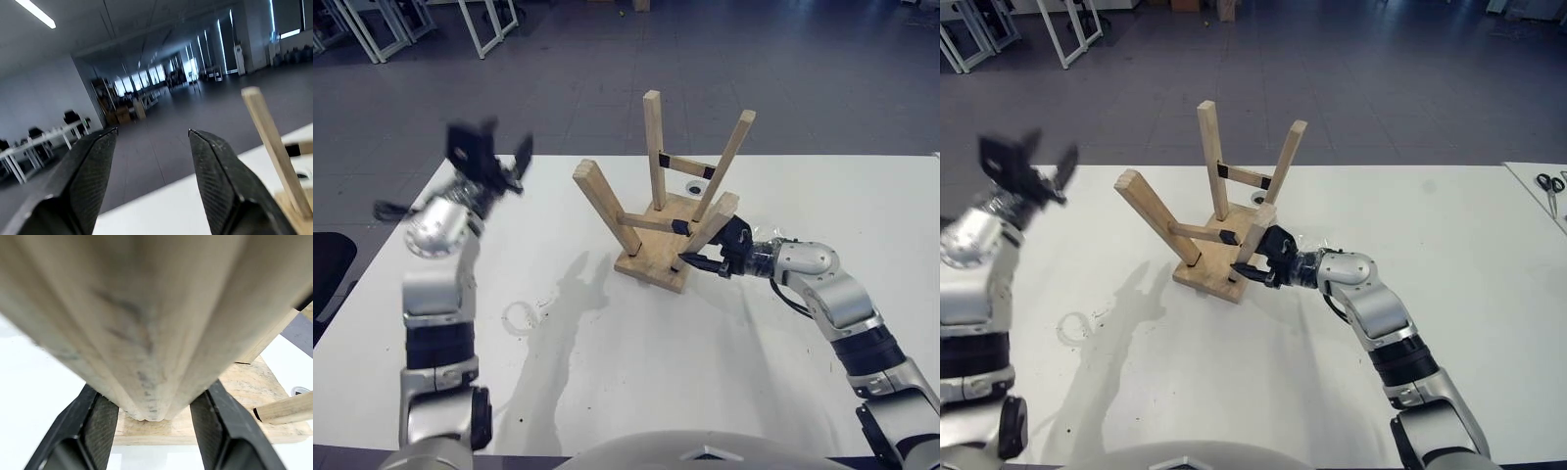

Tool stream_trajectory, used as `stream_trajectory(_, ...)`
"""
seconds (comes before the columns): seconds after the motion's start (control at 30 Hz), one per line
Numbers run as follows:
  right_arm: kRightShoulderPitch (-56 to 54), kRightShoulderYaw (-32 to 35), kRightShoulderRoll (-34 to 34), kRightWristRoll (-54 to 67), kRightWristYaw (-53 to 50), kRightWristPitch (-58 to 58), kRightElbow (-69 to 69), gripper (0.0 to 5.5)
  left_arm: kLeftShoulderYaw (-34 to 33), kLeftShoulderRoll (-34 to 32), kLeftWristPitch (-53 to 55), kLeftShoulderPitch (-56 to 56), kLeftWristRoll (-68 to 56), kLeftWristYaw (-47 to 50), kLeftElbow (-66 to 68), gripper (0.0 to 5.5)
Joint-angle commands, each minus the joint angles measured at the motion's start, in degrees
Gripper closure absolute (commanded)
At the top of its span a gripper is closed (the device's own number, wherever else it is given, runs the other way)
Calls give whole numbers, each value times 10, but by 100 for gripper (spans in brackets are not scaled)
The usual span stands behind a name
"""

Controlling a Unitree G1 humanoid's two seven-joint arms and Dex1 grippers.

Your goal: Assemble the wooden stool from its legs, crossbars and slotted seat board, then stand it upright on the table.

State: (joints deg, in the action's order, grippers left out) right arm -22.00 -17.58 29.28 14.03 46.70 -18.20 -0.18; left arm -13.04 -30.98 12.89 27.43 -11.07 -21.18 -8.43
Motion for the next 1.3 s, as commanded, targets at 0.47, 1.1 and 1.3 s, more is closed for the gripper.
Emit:
stream_trajectory(0.47,-35,-1,-16,-45,-7,-42,97,348,364,60,-59,59,205,-100,74,282)
stream_trajectory(1.1,-40,-52,24,-97,48,-64,104,348,442,88,-86,0,342,-95,165,282)
stream_trajectory(1.3,-57,-114,49,-127,66,-120,132,348,438,89,-72,-17,329,-112,155,282)
